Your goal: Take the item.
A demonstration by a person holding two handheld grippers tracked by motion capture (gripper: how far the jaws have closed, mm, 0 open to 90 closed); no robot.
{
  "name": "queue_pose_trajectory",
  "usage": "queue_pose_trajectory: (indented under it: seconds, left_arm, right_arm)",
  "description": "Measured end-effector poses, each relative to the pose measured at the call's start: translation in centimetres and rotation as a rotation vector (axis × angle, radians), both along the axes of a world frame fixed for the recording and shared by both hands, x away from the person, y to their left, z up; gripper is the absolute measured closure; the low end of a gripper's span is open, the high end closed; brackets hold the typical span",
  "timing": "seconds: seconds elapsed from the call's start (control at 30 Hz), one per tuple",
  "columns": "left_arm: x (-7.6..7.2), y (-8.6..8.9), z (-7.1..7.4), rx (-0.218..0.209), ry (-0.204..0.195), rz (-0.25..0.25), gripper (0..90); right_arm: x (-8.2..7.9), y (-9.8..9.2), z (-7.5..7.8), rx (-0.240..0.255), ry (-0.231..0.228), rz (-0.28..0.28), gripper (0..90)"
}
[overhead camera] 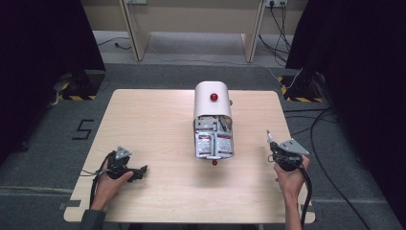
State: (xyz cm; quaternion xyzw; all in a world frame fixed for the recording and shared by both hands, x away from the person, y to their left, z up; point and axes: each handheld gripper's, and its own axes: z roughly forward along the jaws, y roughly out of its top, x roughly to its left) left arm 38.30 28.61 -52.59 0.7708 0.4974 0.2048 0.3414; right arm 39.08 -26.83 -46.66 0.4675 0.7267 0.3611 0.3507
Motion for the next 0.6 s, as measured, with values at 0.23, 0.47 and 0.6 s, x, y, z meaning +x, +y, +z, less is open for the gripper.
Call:
queue_pose_trajectory:
  seconds: [0.23,0.47,0.6]
  left_arm:
    - [0.0,0.0,0.0,0.0,0.0,0.0,0.0]
    - [0.0,0.0,0.0,0.0,0.0,0.0,0.0]
    - [0.0,0.0,0.0,0.0,0.0,0.0,0.0]
  right_arm:
    - [0.4,0.0,-1.0,-0.012,0.025,0.0,85.4]
    - [0.8,0.9,-1.8,-0.029,0.051,0.029,85.3]
    - [0.9,1.4,-2.1,-0.047,0.061,0.051,84.9]
